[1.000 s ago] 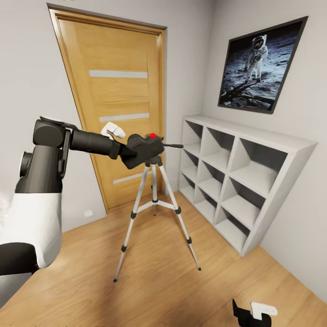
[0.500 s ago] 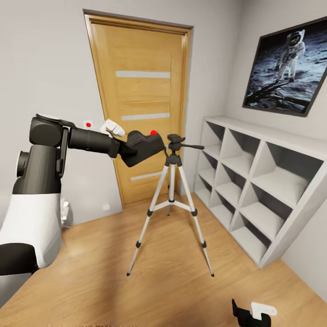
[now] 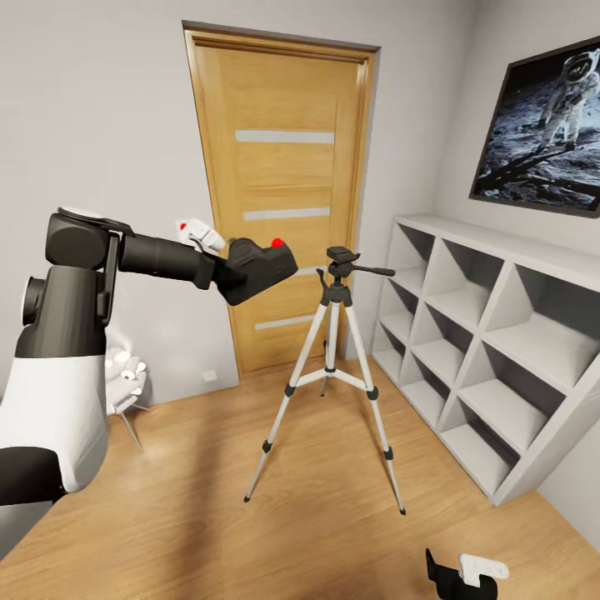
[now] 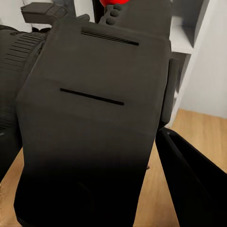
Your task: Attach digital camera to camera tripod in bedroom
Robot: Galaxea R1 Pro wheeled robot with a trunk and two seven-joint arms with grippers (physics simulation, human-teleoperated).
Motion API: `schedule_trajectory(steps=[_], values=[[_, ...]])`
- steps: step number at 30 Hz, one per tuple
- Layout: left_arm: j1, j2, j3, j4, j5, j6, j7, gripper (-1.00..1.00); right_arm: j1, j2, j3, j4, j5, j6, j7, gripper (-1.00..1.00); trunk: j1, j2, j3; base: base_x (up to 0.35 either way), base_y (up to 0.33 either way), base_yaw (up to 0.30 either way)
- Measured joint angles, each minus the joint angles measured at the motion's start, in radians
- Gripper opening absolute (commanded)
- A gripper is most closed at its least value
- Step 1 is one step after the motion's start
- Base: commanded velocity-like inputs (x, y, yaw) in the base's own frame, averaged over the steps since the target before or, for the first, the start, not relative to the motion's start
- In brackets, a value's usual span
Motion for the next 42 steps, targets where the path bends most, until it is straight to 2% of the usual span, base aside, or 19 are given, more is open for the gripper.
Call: schedule_trajectory(steps=[13,24,27,29,37,38,42], values=[[0.001,0.001,0.000,-0.002,0.000,0.000,0.000,-1.00,0.000,0.000,0.000,0.000,0.001,0.000,0.000,1.00,0.000,0.000,0.000,0.024,-0.013,0.005],[0.001,0.001,0.000,-0.002,0.000,0.000,0.000,-1.00,0.002,0.000,0.001,0.001,0.001,-0.001,0.006,1.00,0.000,0.000,0.000,0.208,-0.166,0.000],[0.001,0.001,0.000,-0.002,0.000,0.000,0.000,-1.00,0.007,0.000,0.003,0.001,0.001,-0.002,0.026,1.00,0.000,0.000,0.000,0.246,-0.199,0.000],[0.001,0.001,0.000,-0.002,0.000,0.000,0.000,-1.00,0.012,0.000,0.004,0.001,0.002,-0.003,0.046,1.00,0.000,0.000,0.000,0.246,-0.196,0.000],[0.001,0.001,0.000,-0.003,0.000,0.000,0.000,-1.00,0.034,-0.004,0.009,0.001,0.010,-0.008,0.228,1.00,0.000,0.000,0.000,0.139,-0.108,0.000],[0.001,0.001,0.001,-0.003,0.000,0.000,0.000,-1.00,0.037,-0.006,0.011,0.000,0.012,-0.009,0.268,1.00,0.000,0.000,0.000,0.038,-0.030,0.000],[0.001,0.002,0.000,-0.004,0.000,0.000,0.000,-1.00,0.041,-0.011,0.013,0.000,0.014,-0.010,0.320,1.00,0.000,0.000,0.000,0.023,-0.018,0.000]])
